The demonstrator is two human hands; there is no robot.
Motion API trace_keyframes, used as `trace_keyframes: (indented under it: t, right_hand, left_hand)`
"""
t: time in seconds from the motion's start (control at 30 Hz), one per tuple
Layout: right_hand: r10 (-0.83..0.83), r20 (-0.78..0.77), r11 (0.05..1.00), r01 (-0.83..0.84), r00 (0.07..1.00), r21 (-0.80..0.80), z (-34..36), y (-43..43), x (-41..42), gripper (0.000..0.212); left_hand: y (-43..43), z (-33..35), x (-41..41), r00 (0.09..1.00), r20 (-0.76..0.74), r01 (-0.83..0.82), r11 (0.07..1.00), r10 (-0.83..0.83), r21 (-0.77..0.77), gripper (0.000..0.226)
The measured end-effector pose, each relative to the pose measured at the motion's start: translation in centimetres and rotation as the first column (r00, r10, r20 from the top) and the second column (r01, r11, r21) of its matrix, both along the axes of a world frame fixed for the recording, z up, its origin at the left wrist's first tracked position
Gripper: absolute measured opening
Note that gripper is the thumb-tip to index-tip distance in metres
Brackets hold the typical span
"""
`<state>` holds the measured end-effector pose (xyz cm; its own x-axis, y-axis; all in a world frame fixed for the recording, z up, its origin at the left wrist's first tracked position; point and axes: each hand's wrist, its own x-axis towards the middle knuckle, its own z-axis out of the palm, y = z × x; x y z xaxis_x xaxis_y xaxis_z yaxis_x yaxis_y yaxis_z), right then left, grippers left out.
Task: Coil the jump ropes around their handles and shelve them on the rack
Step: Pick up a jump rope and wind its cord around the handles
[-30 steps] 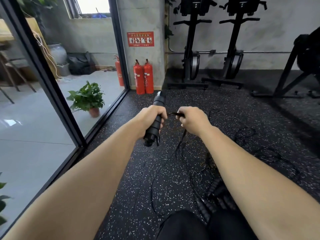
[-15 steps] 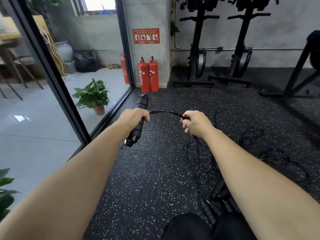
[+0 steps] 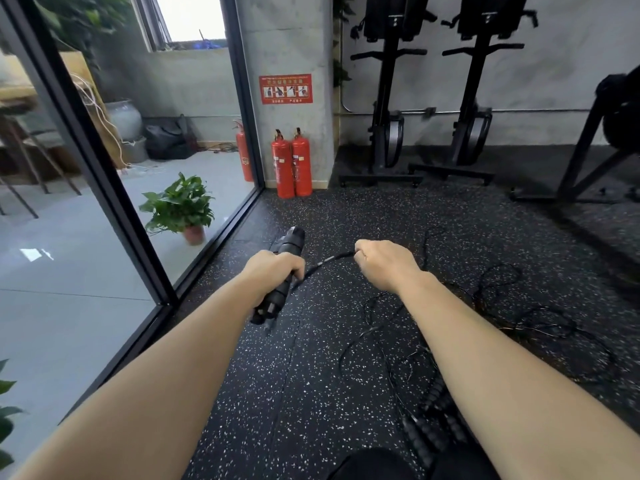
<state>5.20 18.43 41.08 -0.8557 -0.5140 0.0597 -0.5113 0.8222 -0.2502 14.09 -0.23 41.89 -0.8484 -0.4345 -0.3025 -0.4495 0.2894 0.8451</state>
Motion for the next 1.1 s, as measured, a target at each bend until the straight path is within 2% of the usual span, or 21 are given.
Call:
trace_keyframes:
  t: [0.1, 0.17, 0.27, 0.33, 0.4, 0.53, 0.6, 0.67, 0.77, 0.83, 0.93, 1.0, 1.1]
  right_hand:
    - [0.078, -0.009, 0.993, -0.077, 0.997, 0.086, 0.0, -1.5, 0.8, 0.018]
    - [0.112, -0.026, 0.991, -0.11, 0.993, 0.077, 0.2, -2.5, 1.7, 0.021]
    - [0.093, 0.021, 0.991, -0.09, 0.995, -0.102, 0.6, -2.4, 2.0, 0.028]
    - [0.051, 0.138, 0.951, -0.006, 0.989, -0.31, 0.5, -1.5, 1.5, 0.031]
    - [0.001, 0.243, 0.894, 0.108, 0.97, -0.434, 0.2, -0.4, 1.0, 0.029]
    - [-0.091, 0.337, 0.865, 0.242, 0.937, -0.44, -0.6, 1.2, 0.5, 0.031]
    - [-0.166, 0.294, 0.876, 0.278, 0.941, -0.395, -1.5, 2.1, -0.3, 0.038]
    - [-0.229, 0.231, 0.892, 0.299, 0.946, -0.339, -2.2, 2.7, -0.8, 0.045]
    - [-0.251, 0.111, 0.924, 0.272, 0.962, -0.27, -1.9, 2.4, -0.5, 0.05]
    - [-0.238, 0.028, 0.941, 0.238, 0.971, -0.239, -1.3, 1.8, -0.4, 0.052]
    - [-0.176, -0.076, 0.971, 0.161, 0.981, -0.175, -0.8, 0.5, 0.0, 0.05]
    - [-0.115, -0.116, 0.984, 0.098, 0.986, -0.147, -0.5, -0.7, 0.7, 0.046]
    - [-0.061, -0.167, 0.996, 0.049, 0.984, -0.076, 0.1, -2.6, 1.9, 0.026]
  left_hand:
    - [2.7, 0.8, -0.8, 0.996, -0.069, 0.069, 0.99, -0.061, 0.125, 0.026]
    - [4.4, 1.2, -1.2, 0.993, -0.095, 0.09, 0.982, -0.075, 0.167, 0.035]
    - [4.8, 1.7, -1.4, 0.992, -0.127, 0.04, 0.989, -0.022, 0.14, 0.051]
    - [3.7, 1.9, -1.5, 0.987, -0.151, -0.023, 0.985, 0.05, 0.173, 0.053]
    - [2.5, 2.0, -1.3, 0.983, -0.15, -0.076, 0.979, 0.106, 0.191, 0.049]
    - [0.5, 2.0, -0.4, 0.976, -0.139, -0.154, 0.983, 0.168, 0.104, 0.029]
    - [-0.8, 1.7, -0.1, 0.97, -0.138, -0.198, 0.979, 0.201, 0.04, 0.019]
    - [-1.9, 1.4, 0.2, 0.969, -0.127, -0.217, 0.975, 0.211, -0.04, 0.018]
    - [-2.3, 1.1, 0.6, 0.984, -0.074, -0.174, 0.97, 0.164, -0.167, 0.017]
    - [-2.2, 1.0, 0.7, 0.991, -0.038, -0.136, 0.971, 0.131, -0.197, 0.018]
    - [-1.0, 1.1, 0.5, 0.995, -0.05, -0.095, 0.983, 0.088, -0.159, 0.021]
    - [0.8, 1.3, 0.0, 0.997, -0.069, -0.033, 0.997, 0.028, -0.076, 0.021]
    - [4.1, 1.6, -0.6, 0.993, -0.094, 0.079, 0.992, -0.07, 0.099, 0.019]
